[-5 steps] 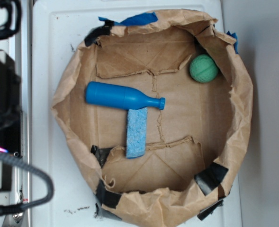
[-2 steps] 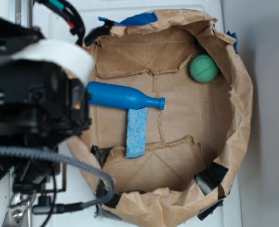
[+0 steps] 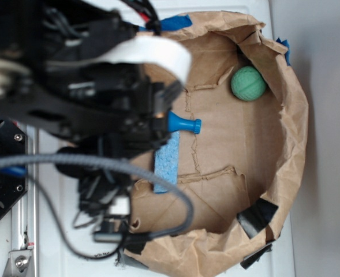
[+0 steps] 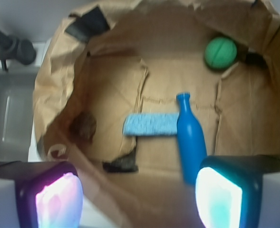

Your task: Grab the green ball.

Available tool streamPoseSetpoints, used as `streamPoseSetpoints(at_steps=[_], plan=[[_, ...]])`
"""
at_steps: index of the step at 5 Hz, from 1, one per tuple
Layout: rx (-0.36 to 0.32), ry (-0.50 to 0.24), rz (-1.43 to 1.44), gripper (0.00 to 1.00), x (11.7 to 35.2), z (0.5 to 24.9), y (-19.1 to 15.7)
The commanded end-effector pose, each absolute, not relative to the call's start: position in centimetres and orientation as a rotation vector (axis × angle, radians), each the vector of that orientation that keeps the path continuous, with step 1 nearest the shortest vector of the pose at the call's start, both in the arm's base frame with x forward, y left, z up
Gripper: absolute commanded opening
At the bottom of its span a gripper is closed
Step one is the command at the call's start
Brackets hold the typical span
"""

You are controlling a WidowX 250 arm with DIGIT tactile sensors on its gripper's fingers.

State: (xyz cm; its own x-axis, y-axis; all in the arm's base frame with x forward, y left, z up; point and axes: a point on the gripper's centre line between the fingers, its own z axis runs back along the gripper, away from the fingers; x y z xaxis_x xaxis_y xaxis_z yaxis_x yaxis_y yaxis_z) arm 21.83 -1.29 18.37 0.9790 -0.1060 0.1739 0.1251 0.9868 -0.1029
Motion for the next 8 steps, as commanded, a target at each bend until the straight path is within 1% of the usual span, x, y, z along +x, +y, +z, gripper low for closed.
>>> streamPoseSetpoints(at_steps=[1, 2, 3, 8], plan=[[-0.117, -0.391, -0.020, 1.00, 26.7, 19.2, 1.4], [-0.086, -0.394, 0.000, 1.00, 28.4, 16.9, 2.8], [-0.097, -0.353, 0.011, 1.00, 29.1, 13.7, 3.7], [-0.097, -0.353, 0.011, 1.00, 29.1, 13.7, 3.7]])
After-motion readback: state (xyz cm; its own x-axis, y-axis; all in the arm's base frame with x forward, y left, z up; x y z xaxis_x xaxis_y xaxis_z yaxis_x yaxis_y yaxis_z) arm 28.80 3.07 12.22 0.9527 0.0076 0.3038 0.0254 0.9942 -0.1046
